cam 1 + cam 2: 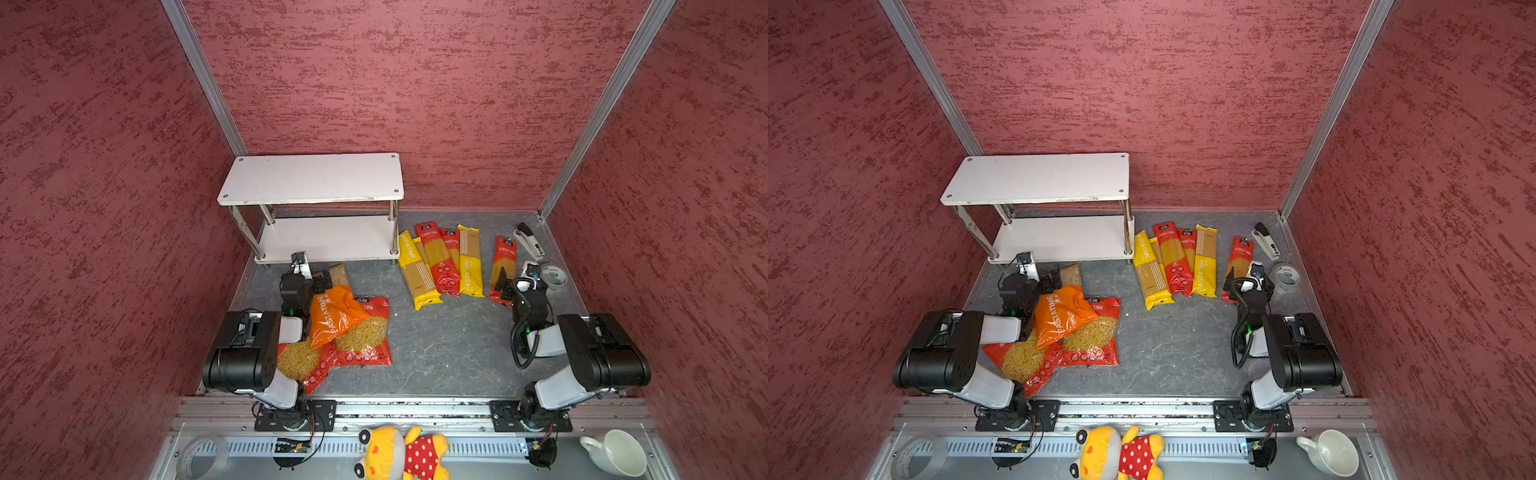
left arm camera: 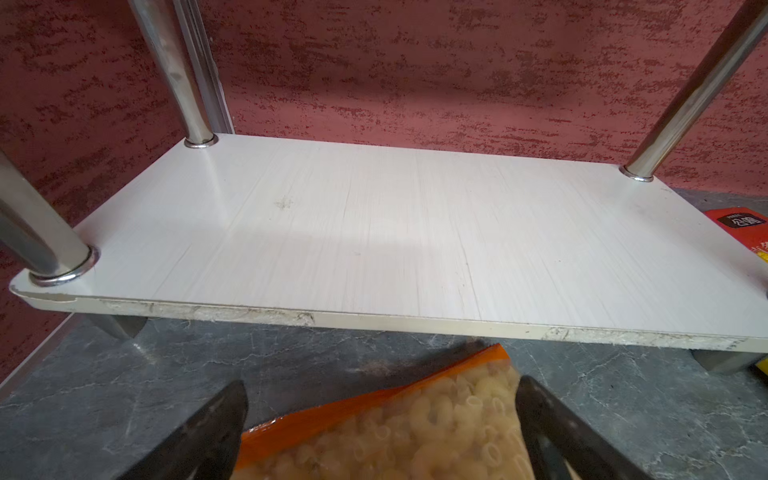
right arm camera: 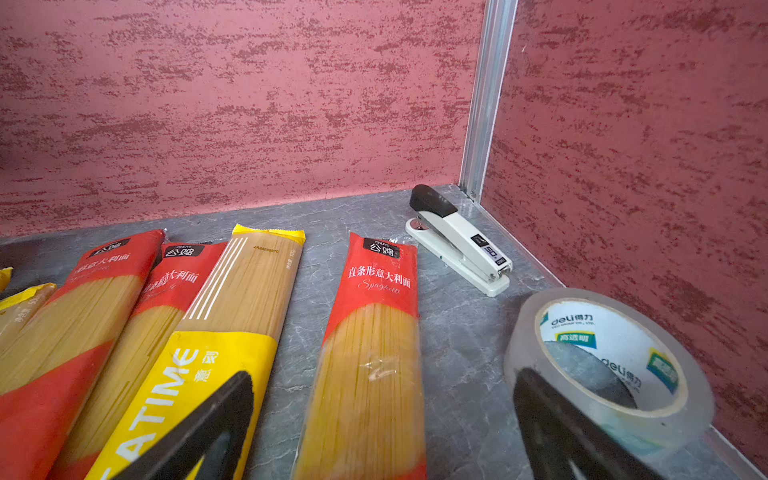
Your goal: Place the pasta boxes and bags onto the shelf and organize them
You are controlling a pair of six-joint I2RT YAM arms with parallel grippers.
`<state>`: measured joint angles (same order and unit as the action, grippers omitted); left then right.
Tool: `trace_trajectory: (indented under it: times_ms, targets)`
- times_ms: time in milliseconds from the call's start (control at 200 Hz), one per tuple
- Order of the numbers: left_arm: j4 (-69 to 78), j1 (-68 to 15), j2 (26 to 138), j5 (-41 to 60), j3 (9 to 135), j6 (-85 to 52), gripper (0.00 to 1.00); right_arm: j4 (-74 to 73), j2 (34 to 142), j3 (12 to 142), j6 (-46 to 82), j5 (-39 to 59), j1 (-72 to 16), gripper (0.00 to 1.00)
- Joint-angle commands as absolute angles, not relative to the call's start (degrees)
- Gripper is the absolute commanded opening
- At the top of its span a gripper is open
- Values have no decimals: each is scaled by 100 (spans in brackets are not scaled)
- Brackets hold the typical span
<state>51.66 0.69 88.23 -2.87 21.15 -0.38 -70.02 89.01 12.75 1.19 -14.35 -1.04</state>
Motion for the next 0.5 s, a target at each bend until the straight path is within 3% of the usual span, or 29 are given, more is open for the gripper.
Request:
trace_trajectory:
  times_ms: [0,496]
  targets:
    - [5190,104,8805,-222,2153,-30,100,-7168,8935,1399,64,-1558,-114,99]
    - [5186,105,8800,-211,2148,-33,100,-7005,8930,1481,127,-1530,-64,99]
